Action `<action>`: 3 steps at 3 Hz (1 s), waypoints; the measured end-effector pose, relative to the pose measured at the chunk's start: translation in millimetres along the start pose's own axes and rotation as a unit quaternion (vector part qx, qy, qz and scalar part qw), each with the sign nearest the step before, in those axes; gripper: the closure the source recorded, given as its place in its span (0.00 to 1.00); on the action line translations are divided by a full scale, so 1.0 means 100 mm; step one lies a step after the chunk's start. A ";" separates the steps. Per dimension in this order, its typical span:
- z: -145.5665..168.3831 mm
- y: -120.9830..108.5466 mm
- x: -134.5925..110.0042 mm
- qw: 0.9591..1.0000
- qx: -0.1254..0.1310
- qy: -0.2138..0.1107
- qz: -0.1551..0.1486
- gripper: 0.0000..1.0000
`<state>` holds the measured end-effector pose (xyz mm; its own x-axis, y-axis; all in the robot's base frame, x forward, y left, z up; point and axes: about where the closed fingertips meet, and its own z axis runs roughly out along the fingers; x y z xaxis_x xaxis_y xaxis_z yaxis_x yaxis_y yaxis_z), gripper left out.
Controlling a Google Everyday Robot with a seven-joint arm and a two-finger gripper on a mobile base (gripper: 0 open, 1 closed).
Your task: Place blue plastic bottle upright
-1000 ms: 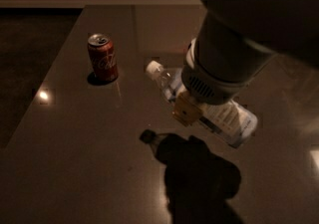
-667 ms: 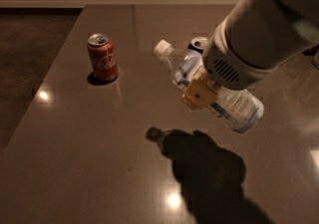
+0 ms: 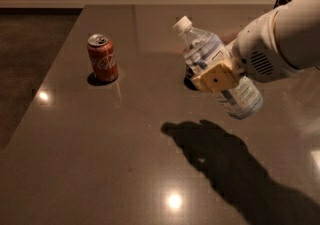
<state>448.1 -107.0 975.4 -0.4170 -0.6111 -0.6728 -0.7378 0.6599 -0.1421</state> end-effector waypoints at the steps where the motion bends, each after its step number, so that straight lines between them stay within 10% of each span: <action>1: 0.07 0.03 -0.10 0.999 0.006 -0.033 -0.002 1.00; 3: 0.09 0.03 -0.10 0.998 -0.016 -0.058 0.020 1.00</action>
Offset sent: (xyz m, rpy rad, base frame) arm 0.0046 0.0115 0.0018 0.0411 -0.0453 0.0109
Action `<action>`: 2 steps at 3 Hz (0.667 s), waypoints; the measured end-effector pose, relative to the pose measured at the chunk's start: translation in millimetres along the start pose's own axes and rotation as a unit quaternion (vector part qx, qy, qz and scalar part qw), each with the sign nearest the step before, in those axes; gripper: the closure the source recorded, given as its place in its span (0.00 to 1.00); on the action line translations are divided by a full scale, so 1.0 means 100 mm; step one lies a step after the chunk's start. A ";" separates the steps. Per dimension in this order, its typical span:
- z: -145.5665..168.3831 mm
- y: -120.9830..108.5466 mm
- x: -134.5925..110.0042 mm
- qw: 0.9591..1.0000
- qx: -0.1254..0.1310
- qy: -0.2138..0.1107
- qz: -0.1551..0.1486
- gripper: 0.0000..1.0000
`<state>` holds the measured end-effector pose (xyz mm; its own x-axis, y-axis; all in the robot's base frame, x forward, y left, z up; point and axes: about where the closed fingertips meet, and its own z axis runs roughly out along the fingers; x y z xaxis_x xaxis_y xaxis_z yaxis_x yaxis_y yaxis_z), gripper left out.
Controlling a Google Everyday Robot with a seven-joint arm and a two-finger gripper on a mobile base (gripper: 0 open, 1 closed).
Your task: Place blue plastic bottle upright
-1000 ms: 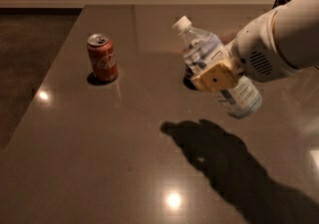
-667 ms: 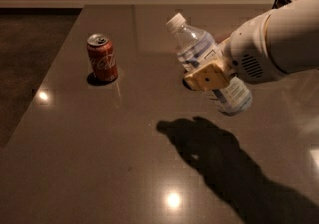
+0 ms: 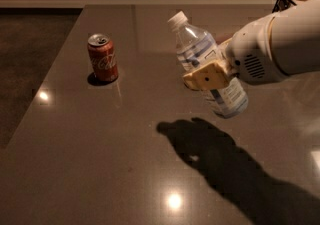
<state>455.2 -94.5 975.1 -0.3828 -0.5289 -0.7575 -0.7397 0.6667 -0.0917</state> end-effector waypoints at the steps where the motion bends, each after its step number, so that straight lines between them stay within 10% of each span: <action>1: 0.05 -0.04 0.14 0.997 -0.053 -0.035 0.039 1.00; 2: 0.07 0.00 0.17 0.989 -0.098 -0.086 0.068 1.00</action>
Offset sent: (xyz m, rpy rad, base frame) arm -0.0079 0.0007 -0.0028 0.5599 0.0627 0.1335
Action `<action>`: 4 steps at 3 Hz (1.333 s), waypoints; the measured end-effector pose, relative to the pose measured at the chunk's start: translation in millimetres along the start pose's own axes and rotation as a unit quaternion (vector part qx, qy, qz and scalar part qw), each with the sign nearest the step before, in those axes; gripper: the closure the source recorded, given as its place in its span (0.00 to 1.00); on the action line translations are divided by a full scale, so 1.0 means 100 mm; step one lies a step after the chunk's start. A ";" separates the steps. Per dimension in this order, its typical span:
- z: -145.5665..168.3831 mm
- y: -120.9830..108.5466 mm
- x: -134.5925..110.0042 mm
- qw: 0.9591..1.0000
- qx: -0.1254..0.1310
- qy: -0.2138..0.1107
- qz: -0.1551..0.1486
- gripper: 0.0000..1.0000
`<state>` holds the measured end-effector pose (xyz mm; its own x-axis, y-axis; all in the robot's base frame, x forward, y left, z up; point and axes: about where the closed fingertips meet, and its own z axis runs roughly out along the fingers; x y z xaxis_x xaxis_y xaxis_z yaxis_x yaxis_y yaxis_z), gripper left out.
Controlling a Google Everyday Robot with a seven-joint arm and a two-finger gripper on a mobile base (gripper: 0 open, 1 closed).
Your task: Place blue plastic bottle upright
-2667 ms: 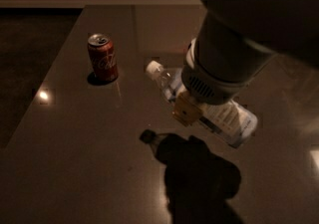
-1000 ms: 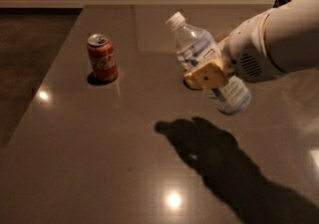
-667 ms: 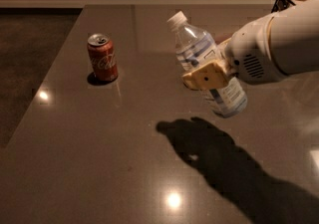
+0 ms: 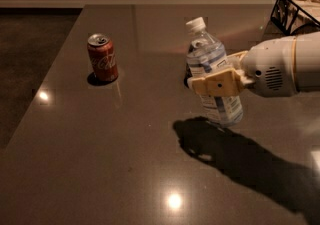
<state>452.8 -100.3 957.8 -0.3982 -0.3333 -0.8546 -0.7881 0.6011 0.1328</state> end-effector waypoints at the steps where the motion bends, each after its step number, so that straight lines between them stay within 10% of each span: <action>1: -0.02 0.08 -0.09 0.998 -0.015 -0.062 0.000 1.00; 4: 0.11 0.16 -0.12 0.981 -0.030 -0.192 0.013 1.00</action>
Offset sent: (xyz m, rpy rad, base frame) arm -0.0029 0.0129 0.0195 0.3126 -0.2208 -0.0192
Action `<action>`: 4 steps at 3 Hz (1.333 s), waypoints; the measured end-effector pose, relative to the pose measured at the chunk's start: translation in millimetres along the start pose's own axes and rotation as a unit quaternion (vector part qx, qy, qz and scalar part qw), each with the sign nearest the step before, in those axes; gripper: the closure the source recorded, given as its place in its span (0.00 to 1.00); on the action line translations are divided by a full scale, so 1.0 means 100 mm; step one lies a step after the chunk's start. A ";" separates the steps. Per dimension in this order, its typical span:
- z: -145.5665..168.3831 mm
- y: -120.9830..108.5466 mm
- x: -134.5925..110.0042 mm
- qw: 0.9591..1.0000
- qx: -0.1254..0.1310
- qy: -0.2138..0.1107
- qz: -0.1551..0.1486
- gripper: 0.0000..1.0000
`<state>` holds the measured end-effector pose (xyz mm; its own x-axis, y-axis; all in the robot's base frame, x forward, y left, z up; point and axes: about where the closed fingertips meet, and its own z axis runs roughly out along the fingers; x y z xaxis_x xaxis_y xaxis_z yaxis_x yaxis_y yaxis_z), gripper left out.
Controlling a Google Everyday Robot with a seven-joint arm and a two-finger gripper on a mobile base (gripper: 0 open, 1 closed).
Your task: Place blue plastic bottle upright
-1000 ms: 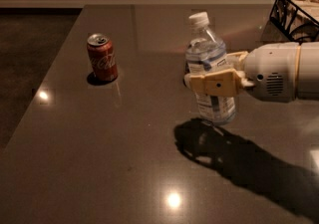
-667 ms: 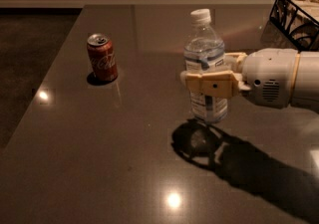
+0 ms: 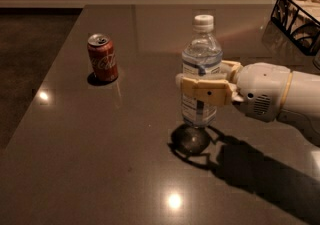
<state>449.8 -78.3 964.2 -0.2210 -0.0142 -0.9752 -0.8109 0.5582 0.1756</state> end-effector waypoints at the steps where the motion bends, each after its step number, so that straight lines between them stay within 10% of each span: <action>1: 0.03 0.02 0.07 1.000 0.003 -0.028 -0.002 1.00; 4: 0.09 0.08 0.29 0.995 0.004 -0.080 -0.059 1.00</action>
Offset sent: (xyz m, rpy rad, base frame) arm -0.0055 0.0049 -0.0274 0.1078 -0.1479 -0.0522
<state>441.9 -66.5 936.4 -0.0351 0.0524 -0.9980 -0.8214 0.5673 0.0587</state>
